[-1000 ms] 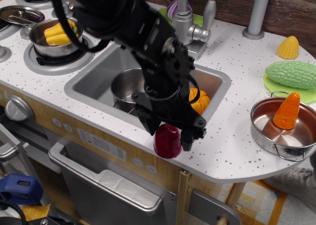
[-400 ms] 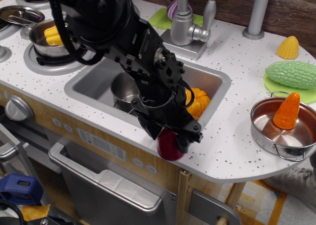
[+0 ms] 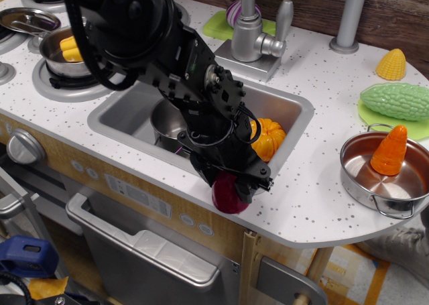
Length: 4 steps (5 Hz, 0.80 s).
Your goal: Put sweet potato in pot which is in sink
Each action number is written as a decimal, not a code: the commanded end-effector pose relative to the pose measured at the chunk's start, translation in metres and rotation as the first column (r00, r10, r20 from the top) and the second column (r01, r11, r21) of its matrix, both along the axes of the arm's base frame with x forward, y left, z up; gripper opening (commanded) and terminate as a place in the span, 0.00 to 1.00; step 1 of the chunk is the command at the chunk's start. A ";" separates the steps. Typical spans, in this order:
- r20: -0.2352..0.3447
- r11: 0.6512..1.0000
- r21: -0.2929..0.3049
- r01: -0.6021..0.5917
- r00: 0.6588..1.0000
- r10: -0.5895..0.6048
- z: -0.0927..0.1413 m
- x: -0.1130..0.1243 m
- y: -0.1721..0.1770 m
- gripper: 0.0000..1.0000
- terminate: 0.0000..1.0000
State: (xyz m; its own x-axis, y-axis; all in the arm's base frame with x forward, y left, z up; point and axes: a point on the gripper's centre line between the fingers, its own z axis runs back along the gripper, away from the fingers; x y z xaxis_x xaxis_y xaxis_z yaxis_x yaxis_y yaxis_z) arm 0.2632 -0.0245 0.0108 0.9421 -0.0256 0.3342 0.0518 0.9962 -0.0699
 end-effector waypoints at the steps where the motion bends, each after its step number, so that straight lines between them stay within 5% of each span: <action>1: -0.025 0.998 0.059 0.035 0.999 -0.034 0.027 0.011 0.006 0.00 0.00; 2: -0.057 0.981 0.165 0.099 0.994 -0.091 0.052 0.021 0.020 0.00 0.00; 4: -0.059 0.952 0.181 0.247 0.969 -0.240 0.052 0.048 0.064 0.00 0.00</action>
